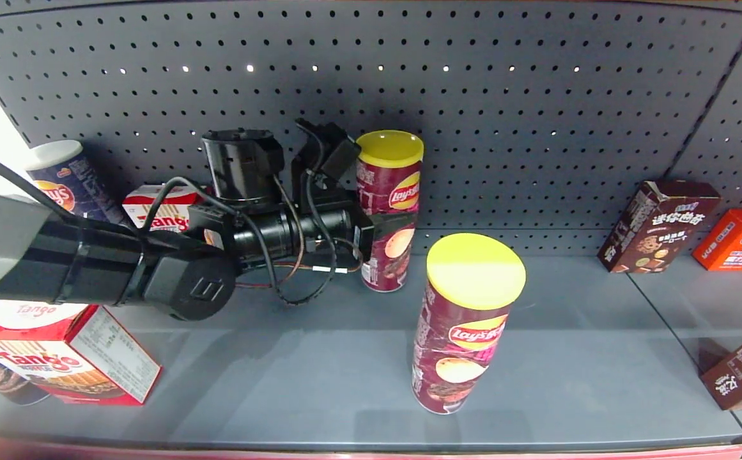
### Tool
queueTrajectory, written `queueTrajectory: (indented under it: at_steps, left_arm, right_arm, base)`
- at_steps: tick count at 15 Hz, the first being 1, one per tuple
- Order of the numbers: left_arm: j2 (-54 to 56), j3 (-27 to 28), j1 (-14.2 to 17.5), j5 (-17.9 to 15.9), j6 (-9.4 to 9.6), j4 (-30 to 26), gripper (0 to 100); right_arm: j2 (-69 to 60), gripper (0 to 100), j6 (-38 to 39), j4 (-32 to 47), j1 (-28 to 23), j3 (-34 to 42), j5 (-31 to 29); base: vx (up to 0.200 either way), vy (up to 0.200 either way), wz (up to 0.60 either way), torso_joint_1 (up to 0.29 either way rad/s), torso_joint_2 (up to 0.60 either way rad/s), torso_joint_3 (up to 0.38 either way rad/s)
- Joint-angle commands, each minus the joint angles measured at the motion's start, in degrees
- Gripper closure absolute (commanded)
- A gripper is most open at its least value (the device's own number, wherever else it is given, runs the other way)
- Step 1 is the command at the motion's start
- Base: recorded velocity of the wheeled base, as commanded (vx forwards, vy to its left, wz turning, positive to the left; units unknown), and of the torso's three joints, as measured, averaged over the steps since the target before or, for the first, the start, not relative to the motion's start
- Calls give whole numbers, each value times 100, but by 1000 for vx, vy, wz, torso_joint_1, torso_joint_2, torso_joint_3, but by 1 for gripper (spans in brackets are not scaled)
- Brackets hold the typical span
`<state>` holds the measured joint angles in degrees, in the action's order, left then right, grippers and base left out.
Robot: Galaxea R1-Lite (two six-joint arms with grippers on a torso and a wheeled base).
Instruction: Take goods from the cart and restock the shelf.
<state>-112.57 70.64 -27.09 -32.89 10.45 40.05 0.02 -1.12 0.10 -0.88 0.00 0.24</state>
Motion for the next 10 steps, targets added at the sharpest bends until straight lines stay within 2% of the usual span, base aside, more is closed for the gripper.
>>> queueTrajectory:
  at_steps: [1, 6, 10]
  left_arm:
    - [-231, 169, -51, 2, -8, -6, 100]
    - [-398, 292, -192, 11, -60, -6, 100]
    - [-521, 362, -200, 11, -254, 12, 100]
  right_arm:
    - [-2, 0, -2, -1, 0, 0, 2]
    - [-2, 0, -2, -1, 0, 0, 2]
    - [-2, 0, -2, -1, 0, 0, 2]
  base:
    - [0, 0, 0, 0, 0, 0]
    - [0, 0, 0, 0, 0, 0]
    - [0, 0, 0, 0, 0, 0]
